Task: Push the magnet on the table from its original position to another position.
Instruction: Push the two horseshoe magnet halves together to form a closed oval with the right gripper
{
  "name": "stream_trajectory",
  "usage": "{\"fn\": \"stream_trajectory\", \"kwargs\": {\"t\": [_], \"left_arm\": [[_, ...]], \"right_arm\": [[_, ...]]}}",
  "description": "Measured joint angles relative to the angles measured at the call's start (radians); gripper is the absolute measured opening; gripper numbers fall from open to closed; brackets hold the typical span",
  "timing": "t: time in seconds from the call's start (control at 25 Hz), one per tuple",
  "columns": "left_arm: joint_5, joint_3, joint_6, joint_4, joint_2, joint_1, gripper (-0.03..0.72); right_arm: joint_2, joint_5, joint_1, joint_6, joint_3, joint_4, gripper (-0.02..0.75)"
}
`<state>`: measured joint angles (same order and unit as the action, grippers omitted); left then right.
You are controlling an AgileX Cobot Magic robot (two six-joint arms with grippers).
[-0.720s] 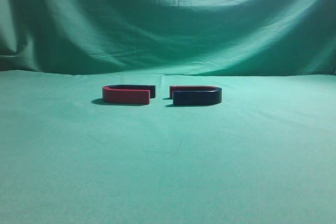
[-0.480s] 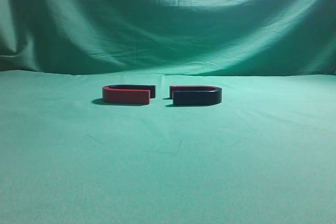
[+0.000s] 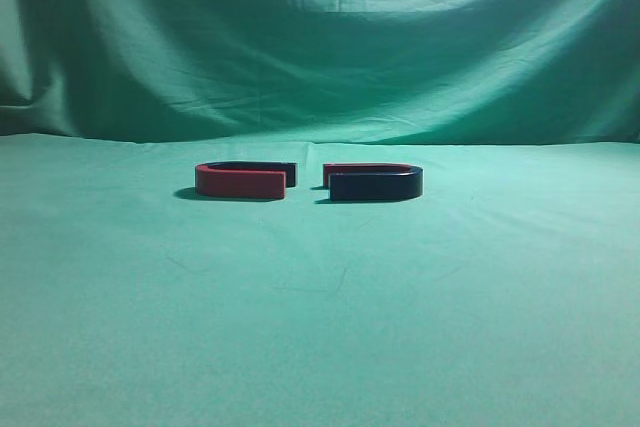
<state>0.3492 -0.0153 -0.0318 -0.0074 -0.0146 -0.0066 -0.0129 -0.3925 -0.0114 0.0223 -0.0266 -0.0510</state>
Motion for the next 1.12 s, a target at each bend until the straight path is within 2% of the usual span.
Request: {"fn": "stream_trajectory", "kwargs": {"t": [0.24, 0.36, 0.56, 0.6, 0.72, 0.92, 1.04, 1.12], "left_arm": [[0.0, 0.0, 0.0, 0.0, 0.0, 0.0, 0.372], [0.0, 0.0, 0.0, 0.0, 0.0, 0.0, 0.372], [0.0, 0.0, 0.0, 0.0, 0.0, 0.0, 0.372], [0.0, 0.0, 0.0, 0.0, 0.0, 0.0, 0.372], [0.0, 0.0, 0.0, 0.0, 0.0, 0.0, 0.372], [0.0, 0.0, 0.0, 0.0, 0.0, 0.0, 0.372], [0.0, 0.0, 0.0, 0.0, 0.0, 0.0, 0.372], [0.0, 0.0, 0.0, 0.0, 0.0, 0.0, 0.372]], "right_arm": [[0.0, 0.05, 0.0, 0.0, -0.002, 0.002, 0.476], [0.0, 0.188, 0.0, 0.009, -0.004, -0.049, 0.476], [0.0, 0.524, 0.0, 0.017, -0.004, -0.059, 0.476], [0.0, 0.554, 0.0, 0.017, -0.004, -0.059, 0.476], [0.023, 0.531, 0.0, 0.017, 0.058, -0.059, 0.476], [0.243, 0.484, 0.0, 0.018, 0.2, -0.059, 0.476], [0.411, 0.362, 0.0, 0.018, 0.299, -0.059, 0.476], [0.531, 0.22, 0.0, 0.01, 0.375, -0.059, 0.476]]}}
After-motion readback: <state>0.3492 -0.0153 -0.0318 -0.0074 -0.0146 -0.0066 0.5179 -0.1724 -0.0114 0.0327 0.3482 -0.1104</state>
